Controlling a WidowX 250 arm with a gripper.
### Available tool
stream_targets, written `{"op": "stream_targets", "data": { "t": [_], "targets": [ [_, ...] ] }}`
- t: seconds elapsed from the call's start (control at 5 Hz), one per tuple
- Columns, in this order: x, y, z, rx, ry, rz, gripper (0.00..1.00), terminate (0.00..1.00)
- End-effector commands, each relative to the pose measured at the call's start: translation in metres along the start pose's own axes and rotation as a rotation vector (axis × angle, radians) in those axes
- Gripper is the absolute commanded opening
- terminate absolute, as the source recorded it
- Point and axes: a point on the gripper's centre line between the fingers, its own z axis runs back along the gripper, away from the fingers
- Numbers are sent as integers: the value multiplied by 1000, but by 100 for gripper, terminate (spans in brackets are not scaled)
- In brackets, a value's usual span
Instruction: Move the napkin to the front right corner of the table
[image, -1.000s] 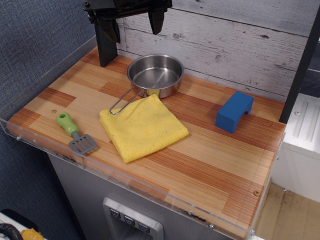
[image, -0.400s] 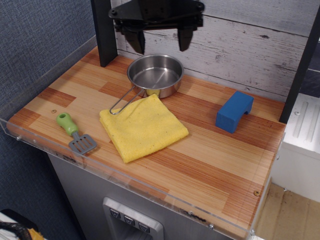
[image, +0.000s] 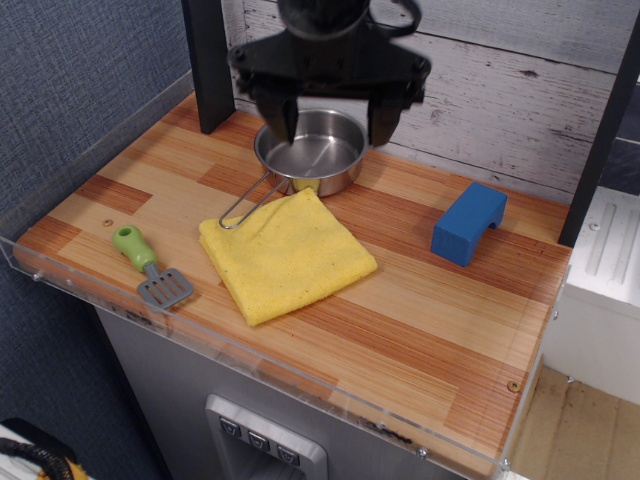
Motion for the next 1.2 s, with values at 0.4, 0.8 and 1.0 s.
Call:
{"op": "stream_targets", "data": {
  "t": [0.4,0.8,1.0],
  "targets": [
    [-16,17,-44,182,204,50,100,0],
    [-38,21,-63,66,246,23,100,0],
    [-47,28,-72,50,248,20,100,0]
  ]
}}
